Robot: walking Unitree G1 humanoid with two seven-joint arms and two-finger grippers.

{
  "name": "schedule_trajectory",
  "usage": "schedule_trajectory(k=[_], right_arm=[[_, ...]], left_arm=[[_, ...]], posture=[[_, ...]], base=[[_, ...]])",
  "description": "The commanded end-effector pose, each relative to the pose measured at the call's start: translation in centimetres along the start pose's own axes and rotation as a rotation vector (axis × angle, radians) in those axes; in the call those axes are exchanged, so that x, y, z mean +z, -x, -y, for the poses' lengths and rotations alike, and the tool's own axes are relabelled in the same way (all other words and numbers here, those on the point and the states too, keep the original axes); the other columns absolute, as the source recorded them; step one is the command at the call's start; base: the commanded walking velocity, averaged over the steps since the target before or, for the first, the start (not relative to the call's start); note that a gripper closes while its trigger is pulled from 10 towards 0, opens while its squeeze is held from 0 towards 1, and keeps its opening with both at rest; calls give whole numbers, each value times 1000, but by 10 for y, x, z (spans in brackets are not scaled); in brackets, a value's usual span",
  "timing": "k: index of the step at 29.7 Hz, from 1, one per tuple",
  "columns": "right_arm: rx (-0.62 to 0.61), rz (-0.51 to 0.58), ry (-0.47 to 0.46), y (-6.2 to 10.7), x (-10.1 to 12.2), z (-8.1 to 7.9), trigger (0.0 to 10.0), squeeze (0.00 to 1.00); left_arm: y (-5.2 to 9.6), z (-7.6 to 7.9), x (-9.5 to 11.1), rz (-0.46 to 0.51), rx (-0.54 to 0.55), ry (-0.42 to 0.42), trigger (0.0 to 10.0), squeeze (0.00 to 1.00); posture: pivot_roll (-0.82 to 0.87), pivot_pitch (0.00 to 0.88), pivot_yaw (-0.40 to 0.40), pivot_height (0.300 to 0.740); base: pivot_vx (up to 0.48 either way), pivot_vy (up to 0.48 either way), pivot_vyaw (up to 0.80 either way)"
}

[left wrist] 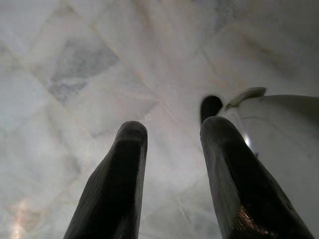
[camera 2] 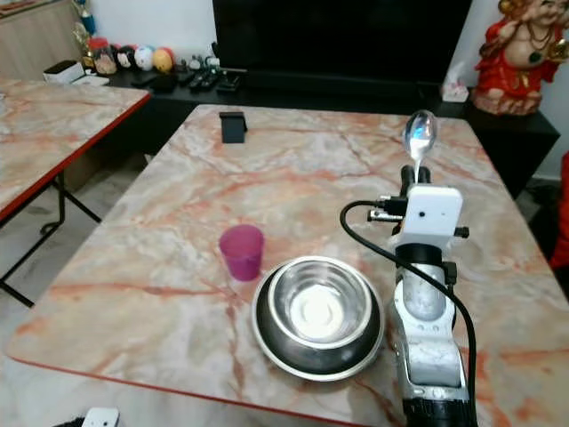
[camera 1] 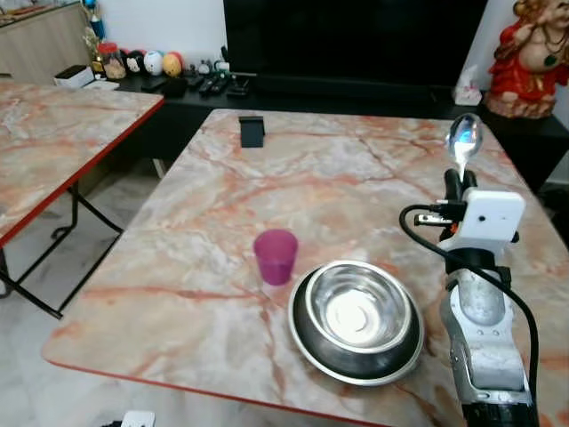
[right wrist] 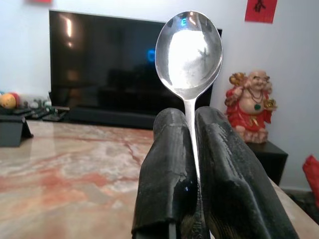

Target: Setting the table

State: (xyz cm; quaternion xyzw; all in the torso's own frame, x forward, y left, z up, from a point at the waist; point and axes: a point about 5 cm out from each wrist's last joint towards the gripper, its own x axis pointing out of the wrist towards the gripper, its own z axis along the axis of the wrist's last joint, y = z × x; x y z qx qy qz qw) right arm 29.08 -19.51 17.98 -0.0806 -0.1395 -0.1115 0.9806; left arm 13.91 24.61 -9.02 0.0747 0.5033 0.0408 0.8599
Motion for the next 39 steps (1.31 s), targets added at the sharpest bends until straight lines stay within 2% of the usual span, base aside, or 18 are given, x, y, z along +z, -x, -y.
schedule_trajectory(k=[1, 13, 24, 39], right_arm=[[-12, 20, -17, 1, 8, 2, 10000, 0], [-58, -11, -6, 5, 7, 15, 10000, 0], [-36, -6, -15, 0, 9, 9, 10000, 0], [-35, -23, -1, -6, 7, 9, 10000, 0]], left_arm=[[1, -6, -2, -12, 12, -11, 10000, 0], [1, -6, -1, -11, 10, -10, 10000, 0], [1, -6, -1, -11, 12, -1, 10000, 0], [1, -7, -1, -11, 12, 9, 10000, 0]], posture=[[4, 0, -1, 711], [-10, 0, 5, 711], [-1, 0, -3, 711], [4, 0, -3, 711]], base=[[0, 0, 0], [0, 0, 0], [0, 0, -642], [0, 0, 0]])
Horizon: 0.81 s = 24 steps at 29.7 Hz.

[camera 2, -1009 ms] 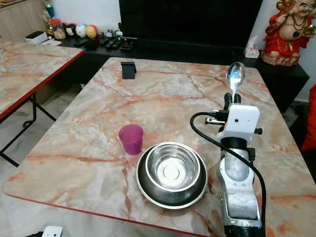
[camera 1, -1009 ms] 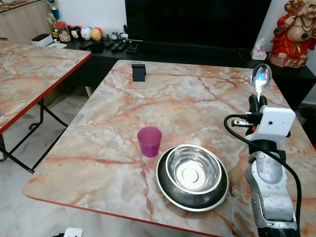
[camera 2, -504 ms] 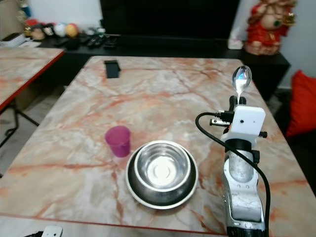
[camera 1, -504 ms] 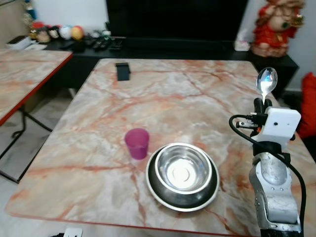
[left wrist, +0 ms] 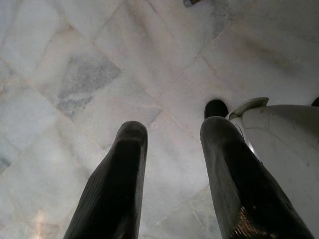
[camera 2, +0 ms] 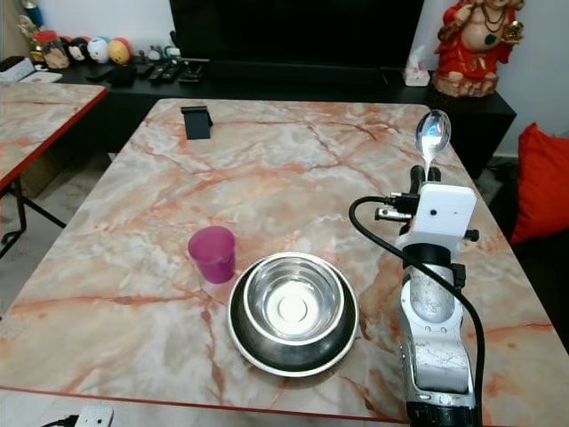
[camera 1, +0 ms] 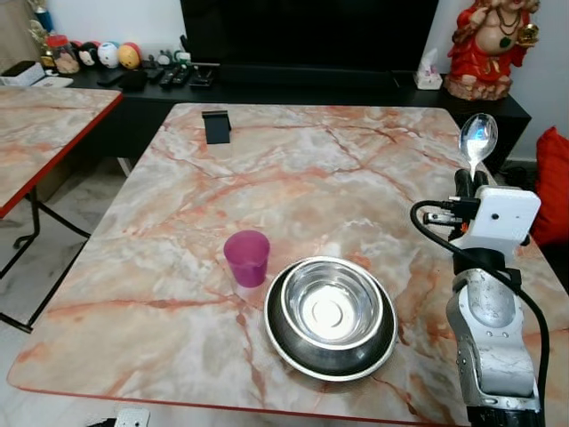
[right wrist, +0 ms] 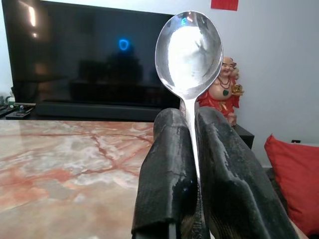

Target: Setting the table

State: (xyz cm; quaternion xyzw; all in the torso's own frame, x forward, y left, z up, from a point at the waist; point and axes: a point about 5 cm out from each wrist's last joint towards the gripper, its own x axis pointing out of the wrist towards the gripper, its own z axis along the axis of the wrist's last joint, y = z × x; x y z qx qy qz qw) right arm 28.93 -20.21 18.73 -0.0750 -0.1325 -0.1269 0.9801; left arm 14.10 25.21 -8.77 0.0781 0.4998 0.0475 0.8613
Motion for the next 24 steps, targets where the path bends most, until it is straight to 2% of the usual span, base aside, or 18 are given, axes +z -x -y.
schedule_trajectory(k=[1, 16, 24], right_arm=[[-8, -8, 6, -4, 0, 2, 10000, 0], [-6, -8, 13, -7, 1, 3, 10000, 0], [-10, -18, 18, -7, 0, 4, 10000, 0]], left_arm=[[0, 0, -4, -17, -4, 11, 10000, 0], [1, 0, -4, -19, -2, 10, 10000, 0], [1, -1, -4, -24, 6, -8, 10000, 0]], posture=[[5, 0, -3, 711], [4, 0, -4, 711], [3, 0, -3, 711]], base=[[0, 0, 0], [-274, 0, 0], [0, 0, 0]])
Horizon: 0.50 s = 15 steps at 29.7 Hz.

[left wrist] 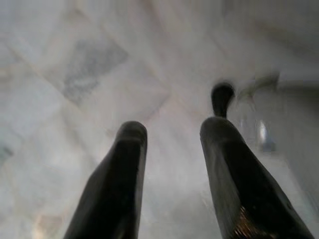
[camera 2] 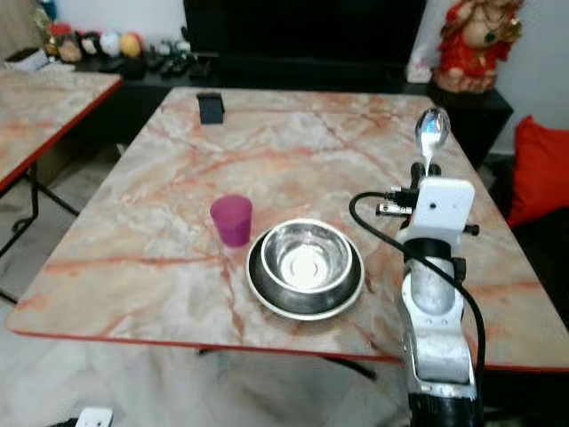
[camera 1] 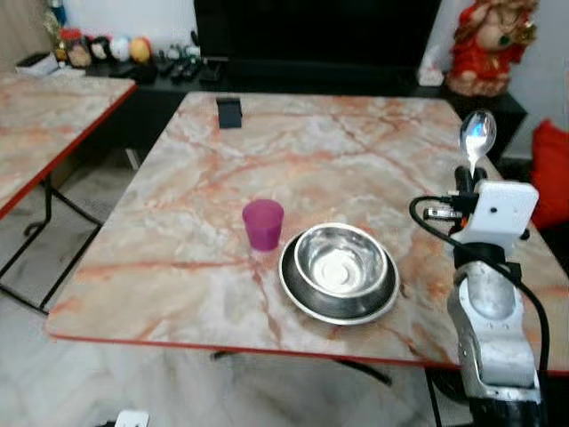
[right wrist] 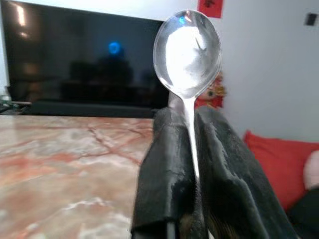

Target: Setting the table

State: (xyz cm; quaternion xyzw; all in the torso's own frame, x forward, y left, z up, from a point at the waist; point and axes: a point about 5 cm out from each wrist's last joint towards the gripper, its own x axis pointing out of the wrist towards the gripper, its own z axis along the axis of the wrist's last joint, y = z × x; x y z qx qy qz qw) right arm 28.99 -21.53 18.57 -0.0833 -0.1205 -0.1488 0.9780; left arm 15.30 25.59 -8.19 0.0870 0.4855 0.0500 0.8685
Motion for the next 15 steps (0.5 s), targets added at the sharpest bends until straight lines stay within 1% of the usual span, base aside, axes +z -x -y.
schedule_trajectory(k=[1, 10, 14, 15], right_arm=[[29, 5, -6, -4, 4, -8, 10000, 0], [25, -27, 9, -5, -1, -7, 10000, 0], [23, -78, 33, -7, -7, -5, 10000, 0], [-8, -127, 42, -8, -13, 0, 10000, 0]], left_arm=[[3, 4, -17, -56, -10, 3, 10000, 0], [3, 4, -17, -56, -9, 2, 10000, 0], [3, 4, -16, -56, -11, -4, 10000, 0], [2, 4, -16, -57, -14, -10, 10000, 0]], posture=[[3, 0, -3, 711], [-2, 0, -3, 711], [-21, 0, 8, 711], [-28, 0, 12, 711]], base=[[0, 0, 0], [0, 0, 0], [0, 0, 0], [0, 0, 0]])
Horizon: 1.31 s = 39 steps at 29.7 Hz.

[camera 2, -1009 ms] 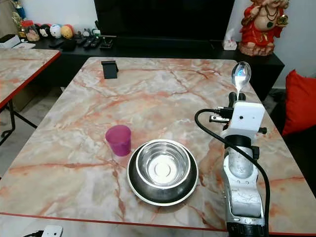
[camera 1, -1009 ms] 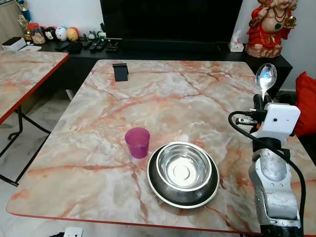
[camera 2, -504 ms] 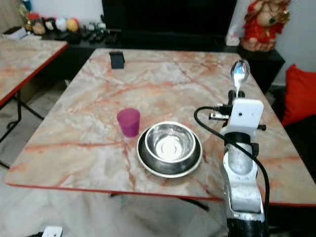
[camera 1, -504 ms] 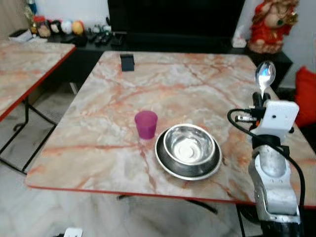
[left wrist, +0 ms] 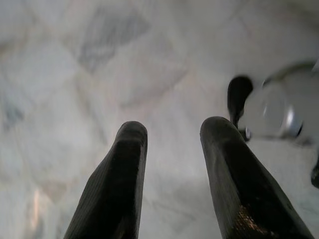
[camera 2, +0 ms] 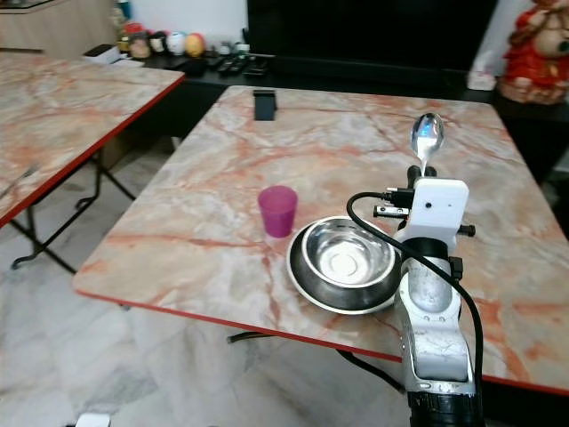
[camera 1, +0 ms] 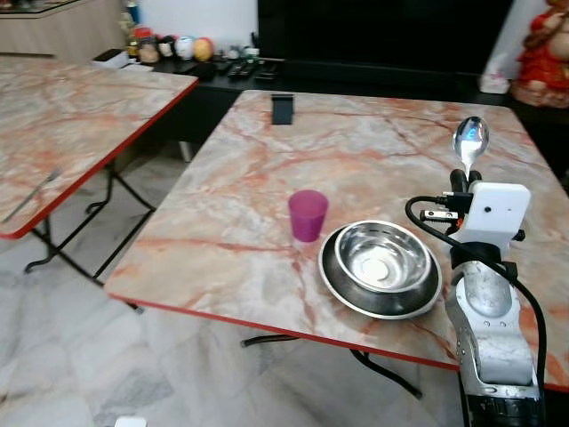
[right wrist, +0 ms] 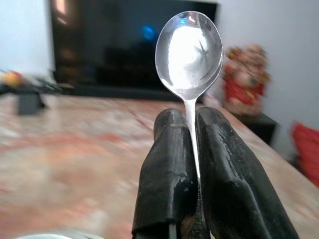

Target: Setting the table

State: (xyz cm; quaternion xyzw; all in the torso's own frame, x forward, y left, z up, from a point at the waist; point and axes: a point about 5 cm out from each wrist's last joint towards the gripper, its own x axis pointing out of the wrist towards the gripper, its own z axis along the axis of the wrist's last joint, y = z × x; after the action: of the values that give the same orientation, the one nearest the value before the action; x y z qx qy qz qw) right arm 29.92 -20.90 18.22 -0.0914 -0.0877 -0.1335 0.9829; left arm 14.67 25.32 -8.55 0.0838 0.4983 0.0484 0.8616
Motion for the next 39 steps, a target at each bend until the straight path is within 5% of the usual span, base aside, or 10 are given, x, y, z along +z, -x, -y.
schedule_trajectory(k=[1, 8, 13, 27, 39], right_arm=[[-47, -67, 18, -2, -9, 10, 10000, 0], [-160, -257, -85, 1, -35, 35, 10000, 0], [-95, -369, -80, 8, -49, 42, 10000, 0], [56, -600, -61, 3, -83, 21, 10000, 0], [85, -622, -72, -18, -85, 16, 10000, 0]], left_arm=[[1, 1, -9, -28, -7, -12, 10000, 0], [1, 2, -7, -21, -11, -15, 10000, 0], [1, 2, -6, -20, -9, -12, 10000, 0], [0, 3, -5, -23, -14, 0, 10000, 0], [0, 3, -5, -20, -8, 9, 10000, 0]], posture=[[-28, 0, 12, 711], [-23, 0, 11, 711], [-31, 0, 8, 711], [-26, 0, 4, 711], [-16, 0, 1, 711]], base=[[0, 0, 0], [0, 0, 0], [0, 0, 0], [0, 0, 0], [0, 0, 0]])
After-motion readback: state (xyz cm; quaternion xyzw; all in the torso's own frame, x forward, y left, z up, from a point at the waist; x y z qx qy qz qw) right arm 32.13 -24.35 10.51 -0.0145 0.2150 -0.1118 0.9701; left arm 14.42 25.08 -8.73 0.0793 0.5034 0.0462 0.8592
